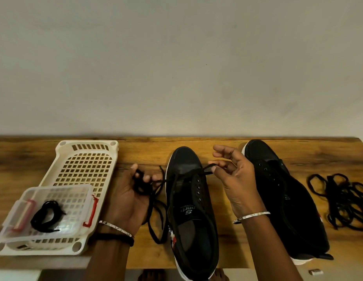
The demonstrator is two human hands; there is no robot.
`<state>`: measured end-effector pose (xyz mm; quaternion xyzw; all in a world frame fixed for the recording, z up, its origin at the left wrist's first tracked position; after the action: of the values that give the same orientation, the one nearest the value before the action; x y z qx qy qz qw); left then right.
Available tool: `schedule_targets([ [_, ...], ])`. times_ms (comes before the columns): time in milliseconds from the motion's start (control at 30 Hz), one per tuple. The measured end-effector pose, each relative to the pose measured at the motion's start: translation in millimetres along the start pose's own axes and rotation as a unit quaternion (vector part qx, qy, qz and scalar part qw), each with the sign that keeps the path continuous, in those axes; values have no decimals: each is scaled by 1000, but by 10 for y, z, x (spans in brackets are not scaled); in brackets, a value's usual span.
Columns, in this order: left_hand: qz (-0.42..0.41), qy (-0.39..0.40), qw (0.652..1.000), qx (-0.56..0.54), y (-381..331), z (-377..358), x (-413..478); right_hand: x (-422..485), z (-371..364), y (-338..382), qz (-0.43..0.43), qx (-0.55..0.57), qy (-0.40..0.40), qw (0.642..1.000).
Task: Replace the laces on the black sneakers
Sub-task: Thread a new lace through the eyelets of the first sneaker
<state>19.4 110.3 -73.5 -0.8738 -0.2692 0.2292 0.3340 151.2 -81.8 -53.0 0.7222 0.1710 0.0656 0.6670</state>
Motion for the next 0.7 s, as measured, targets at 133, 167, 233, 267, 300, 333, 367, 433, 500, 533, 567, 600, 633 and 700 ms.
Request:
schedule_targets([
  [133, -17, -28, 999, 43, 20, 113, 33, -2, -63, -56, -3, -12, 10, 1000],
  [167, -32, -27, 995, 92, 14, 132, 33, -2, -71, -73, -3, -15, 10, 1000],
  [233, -70, -13, 977, 201, -17, 121, 19, -10, -89, -91, 0, -17, 12, 1000],
  [267, -90, 0, 964, 251, -35, 109, 19, -12, -98, -91, 3, -16, 12, 1000],
  [300, -112, 20, 947, 300, -49, 93, 23, -12, -102, -88, 7, -17, 8, 1000],
  [333, -137, 43, 926, 350, -67, 77, 24, -15, -105, -79, 10, -22, 3, 1000],
  [367, -159, 65, 900, 400, -81, 53, 20, -14, -98, -79, 13, -30, -6, 999],
  [433, -186, 103, 852, 478, -78, 27, 5, -15, -71, -76, 11, -56, -27, 998],
  [500, -197, 121, 822, 520, -63, 28, -11, -13, -39, -78, -2, -84, -37, 996],
  [533, -203, 123, 812, 533, -68, 32, -13, -15, -40, -78, -15, -95, -31, 995],
  [567, -209, 124, 805, 541, -82, 28, -14, -17, -57, -89, -35, -107, -16, 993],
  [600, -216, 126, 800, 545, -98, 20, -15, -22, -86, -103, -55, -124, 5, 991],
  [633, -223, 132, 795, 549, -109, 5, -18, -30, -121, -125, -73, -150, 30, 985],
  [700, -232, 148, 777, 566, -116, -31, -24, -69, -201, -191, -111, -225, 78, 965],
])
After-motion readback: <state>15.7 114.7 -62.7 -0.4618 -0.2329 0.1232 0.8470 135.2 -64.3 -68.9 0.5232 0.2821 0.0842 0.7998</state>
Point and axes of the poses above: each hand's wrist, its own x-axis towards the middle knuckle, its own z-axis out of the back of the hand, y = z × x, the point moved 7 cm from there along x, towards the middle knuckle, and after that the axes turned 9 degrees about -z, right-handed, at the moved point
